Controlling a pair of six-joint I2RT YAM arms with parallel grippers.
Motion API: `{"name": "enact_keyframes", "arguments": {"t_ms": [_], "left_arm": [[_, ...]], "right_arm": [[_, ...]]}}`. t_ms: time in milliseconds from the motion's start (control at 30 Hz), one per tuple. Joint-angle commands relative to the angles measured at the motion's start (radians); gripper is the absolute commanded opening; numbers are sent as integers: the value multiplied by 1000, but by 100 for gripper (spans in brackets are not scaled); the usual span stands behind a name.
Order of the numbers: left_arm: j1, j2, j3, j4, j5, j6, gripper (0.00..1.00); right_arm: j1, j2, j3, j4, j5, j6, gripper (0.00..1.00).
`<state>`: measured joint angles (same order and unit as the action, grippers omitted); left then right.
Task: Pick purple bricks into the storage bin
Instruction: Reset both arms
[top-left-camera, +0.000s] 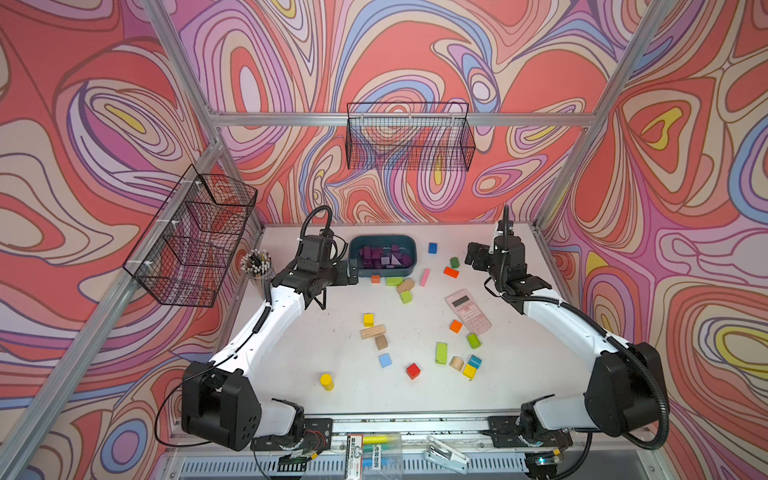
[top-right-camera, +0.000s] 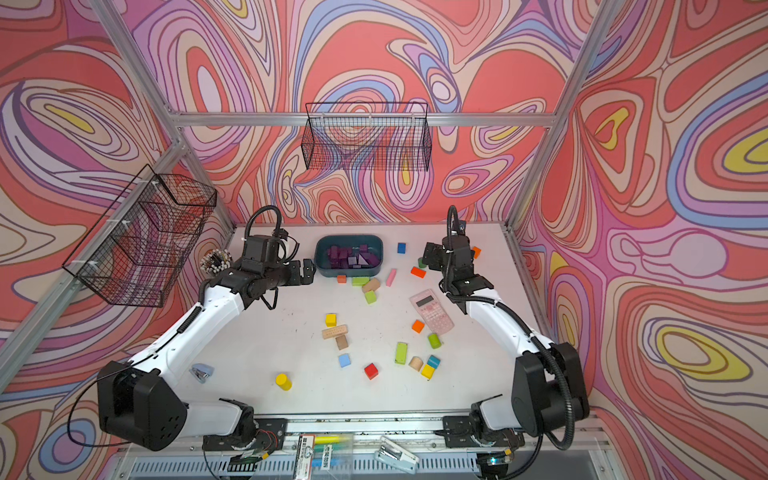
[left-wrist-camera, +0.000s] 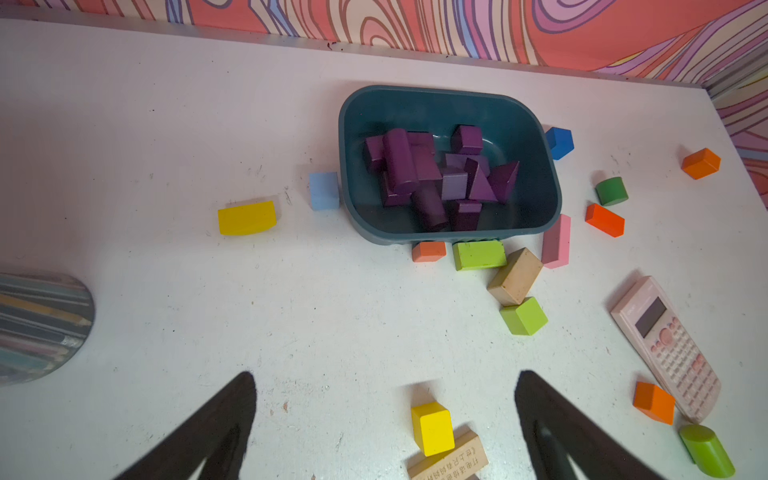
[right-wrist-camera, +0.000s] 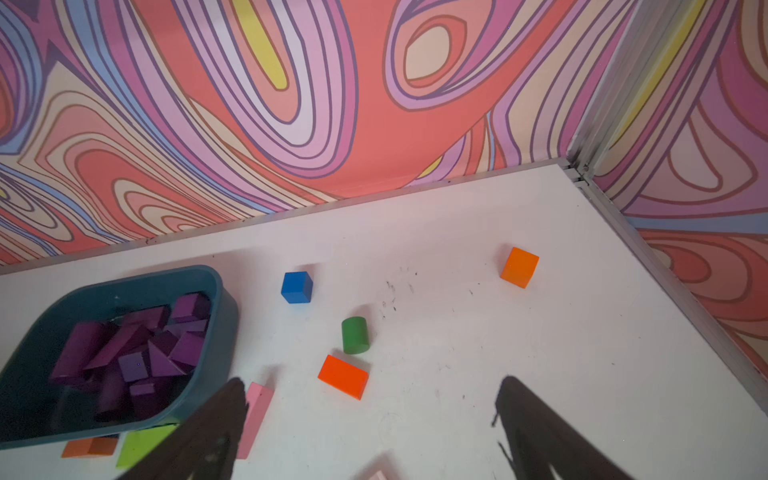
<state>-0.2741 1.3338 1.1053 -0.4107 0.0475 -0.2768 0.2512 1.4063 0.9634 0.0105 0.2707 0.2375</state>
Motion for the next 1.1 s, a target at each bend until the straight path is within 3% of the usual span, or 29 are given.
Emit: {"name": "enact_keyframes", "arguments": {"t_ms": [0, 233, 533, 800, 1067], "left_arm": [[0, -49, -81, 127, -39, 70, 100], [2, -130, -288, 361, -147, 218, 100], [48, -83, -456, 630, -190, 243, 100], [154, -26, -550, 814, -173, 258, 100], [247, 16, -648, 942, -105, 252, 100]], "right_arm": [[5, -20, -72, 142, 38, -99, 98], [4, 12, -182, 314, 45, -175, 98], [3, 86, -276, 522, 41, -249, 98], [2, 161, -364, 719, 73, -308, 98], [-15, 173, -349, 717, 27, -313, 98]]}}
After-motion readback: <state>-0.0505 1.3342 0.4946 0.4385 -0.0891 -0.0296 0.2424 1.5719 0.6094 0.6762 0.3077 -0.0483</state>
